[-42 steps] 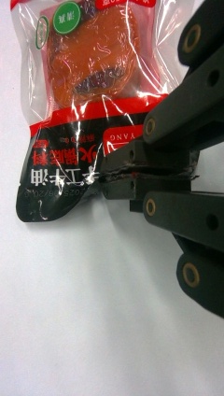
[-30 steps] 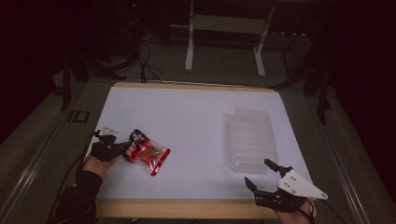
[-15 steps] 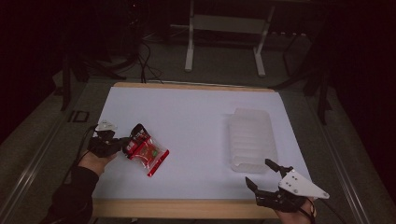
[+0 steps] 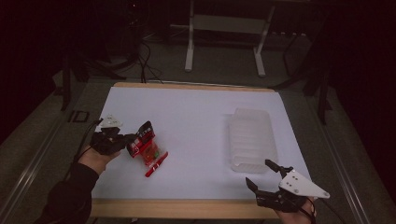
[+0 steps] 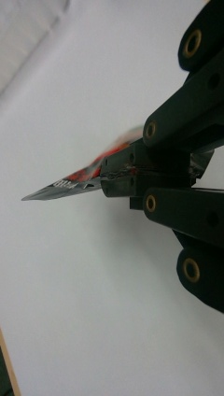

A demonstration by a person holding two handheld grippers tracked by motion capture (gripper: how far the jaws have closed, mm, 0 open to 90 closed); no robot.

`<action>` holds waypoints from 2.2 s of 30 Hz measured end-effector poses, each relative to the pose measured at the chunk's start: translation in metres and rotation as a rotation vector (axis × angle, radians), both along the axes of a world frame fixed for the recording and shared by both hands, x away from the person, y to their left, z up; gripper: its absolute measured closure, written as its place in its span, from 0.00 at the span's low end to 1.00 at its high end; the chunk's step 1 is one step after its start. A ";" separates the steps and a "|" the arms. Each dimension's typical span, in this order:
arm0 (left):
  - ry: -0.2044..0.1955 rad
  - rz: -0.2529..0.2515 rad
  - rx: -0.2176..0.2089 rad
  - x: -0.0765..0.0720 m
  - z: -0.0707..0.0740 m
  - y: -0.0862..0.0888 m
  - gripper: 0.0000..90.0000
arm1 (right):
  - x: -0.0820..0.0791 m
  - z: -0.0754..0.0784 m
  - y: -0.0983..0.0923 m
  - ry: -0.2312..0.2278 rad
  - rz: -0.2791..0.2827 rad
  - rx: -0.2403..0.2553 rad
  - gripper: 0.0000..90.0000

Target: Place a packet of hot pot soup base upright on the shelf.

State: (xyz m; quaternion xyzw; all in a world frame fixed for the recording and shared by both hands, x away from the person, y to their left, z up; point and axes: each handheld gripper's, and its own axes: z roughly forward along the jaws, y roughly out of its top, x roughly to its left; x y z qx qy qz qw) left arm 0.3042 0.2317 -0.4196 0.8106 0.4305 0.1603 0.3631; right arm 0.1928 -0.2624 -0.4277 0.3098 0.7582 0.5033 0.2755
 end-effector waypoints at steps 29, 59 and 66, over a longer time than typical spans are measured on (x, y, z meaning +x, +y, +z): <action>-0.086 -0.243 -0.033 -0.015 0.054 -0.037 0.99 | 0.008 0.013 -0.013 0.017 0.024 0.028 0.19; -0.099 -0.623 -0.139 -0.019 0.069 -0.089 0.99 | 0.100 0.084 0.054 0.052 0.581 -0.219 0.48; -0.104 -0.671 -0.148 -0.019 0.070 -0.101 0.99 | 0.118 0.084 0.082 0.094 0.645 -0.269 0.50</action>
